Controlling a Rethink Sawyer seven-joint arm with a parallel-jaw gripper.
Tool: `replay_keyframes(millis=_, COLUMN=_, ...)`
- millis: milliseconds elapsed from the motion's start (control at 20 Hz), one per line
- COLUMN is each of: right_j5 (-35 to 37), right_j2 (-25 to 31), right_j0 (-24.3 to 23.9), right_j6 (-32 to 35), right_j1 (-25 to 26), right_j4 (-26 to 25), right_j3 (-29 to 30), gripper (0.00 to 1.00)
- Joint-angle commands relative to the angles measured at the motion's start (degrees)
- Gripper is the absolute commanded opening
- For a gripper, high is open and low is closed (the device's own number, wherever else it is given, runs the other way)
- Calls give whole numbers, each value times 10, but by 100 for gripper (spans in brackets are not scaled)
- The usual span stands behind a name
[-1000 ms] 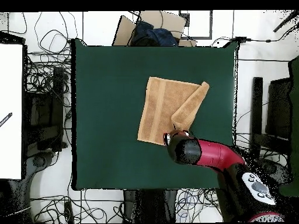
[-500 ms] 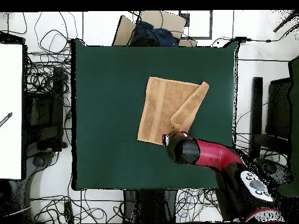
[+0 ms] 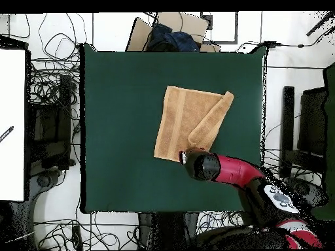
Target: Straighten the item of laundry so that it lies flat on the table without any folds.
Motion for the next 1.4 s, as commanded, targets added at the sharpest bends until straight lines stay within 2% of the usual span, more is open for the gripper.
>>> replay_keyframes(millis=50, right_j5=9, right_j2=57, right_j0=-18, right_j6=48, right_j1=44, right_j4=15, right_j3=-52, gripper=100)
replay_keyframes(millis=600, right_j5=-20, right_j2=90, right_j0=-47, right_j6=42, right_j1=55, right_j4=-1, right_j3=-46, gripper=100)
replay_keyframes(millis=650, right_j5=-24, right_j2=93, right_j0=-49, right_j6=45, right_j1=55, right_j4=-3, right_j3=-44, gripper=0)
replay_keyframes(millis=1200, right_j5=-47, right_j2=103, right_j0=-61, right_j6=59, right_j1=58, right_j4=-5, right_j3=-36, gripper=0)
replay_keyframes(millis=1400, right_j5=-50, right_j2=98, right_j0=-54, right_j6=73, right_j1=33, right_j4=-1, right_j3=-19, gripper=0)
